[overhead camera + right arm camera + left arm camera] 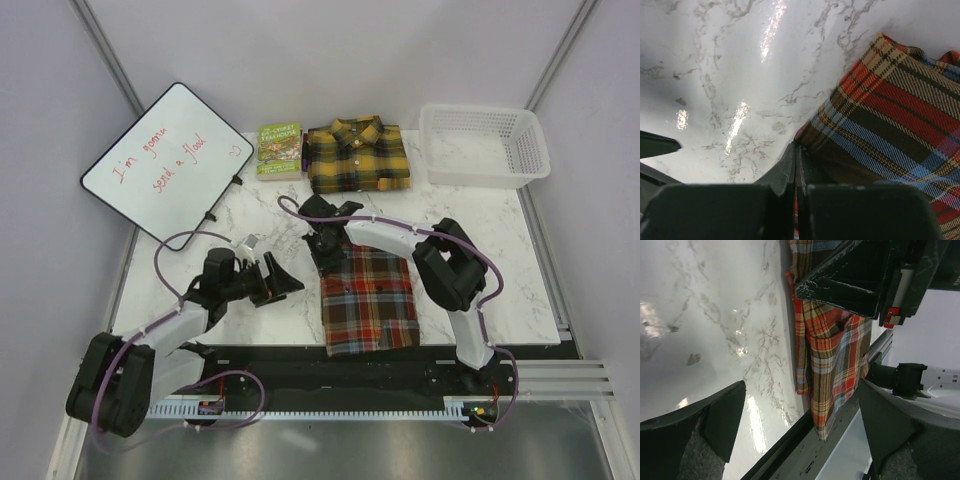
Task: Fold and stack the long sleeve shirts
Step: Fold the shirt
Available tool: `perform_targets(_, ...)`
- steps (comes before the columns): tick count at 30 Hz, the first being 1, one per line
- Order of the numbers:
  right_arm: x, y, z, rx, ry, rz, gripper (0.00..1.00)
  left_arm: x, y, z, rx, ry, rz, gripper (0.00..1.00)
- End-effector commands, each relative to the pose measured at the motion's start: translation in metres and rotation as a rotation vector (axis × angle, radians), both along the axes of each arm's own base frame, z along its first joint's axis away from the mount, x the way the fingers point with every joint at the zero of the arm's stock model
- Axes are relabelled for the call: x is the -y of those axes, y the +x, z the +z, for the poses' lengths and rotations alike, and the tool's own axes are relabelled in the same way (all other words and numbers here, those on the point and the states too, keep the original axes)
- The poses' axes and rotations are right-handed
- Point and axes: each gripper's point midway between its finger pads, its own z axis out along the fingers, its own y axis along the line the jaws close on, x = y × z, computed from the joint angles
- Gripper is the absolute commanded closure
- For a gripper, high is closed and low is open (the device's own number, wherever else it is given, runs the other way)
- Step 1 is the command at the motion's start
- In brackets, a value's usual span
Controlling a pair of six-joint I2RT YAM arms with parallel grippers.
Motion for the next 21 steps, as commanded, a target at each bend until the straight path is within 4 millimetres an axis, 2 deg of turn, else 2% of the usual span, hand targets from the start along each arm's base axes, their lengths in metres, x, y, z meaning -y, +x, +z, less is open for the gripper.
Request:
perform_targets(1, -0.015, 0.005, 0.035, 0.02, 0.125, -0.019, 1.0, 0.024, 0.014, 0.008, 0.085, -0.036, -0.019, 0.0)
perform_targets(3, -0.015, 0.006, 0.037, 0.02, 0.132, -0.023, 1.0, 0.035, 0.019, 0.014, 0.118, -0.058, -0.029, 0.0)
perform_targets(4, -0.015, 0.007, 0.039, 0.019, 0.137, -0.028, 1.0, 0.043, 0.015, 0.006, 0.097, -0.049, -0.057, 0.0)
perform_targets(6, -0.017, 0.009, 0.042, 0.018, 0.15, -0.032, 1.0, 0.053, 0.022, 0.013, 0.142, -0.059, -0.071, 0.0)
perform_targets(10, -0.021, 0.011, 0.047, 0.013, 0.173, -0.041, 1.0, 0.074, 0.023, 0.013, 0.197, -0.051, -0.111, 0.0)
perform_targets(14, -0.022, 0.015, 0.052, 0.006, 0.194, -0.059, 1.0, 0.08, 0.03, 0.0, 0.187, -0.012, -0.091, 0.0)
perform_targets(16, -0.023, 0.018, 0.054, 0.003, 0.207, -0.067, 1.0, 0.082, 0.036, 0.002, 0.215, -0.009, -0.09, 0.01)
perform_targets(21, -0.021, 0.023, 0.062, -0.013, 0.239, -0.094, 1.0, 0.084, 0.038, -0.014, 0.187, 0.011, -0.087, 0.03)
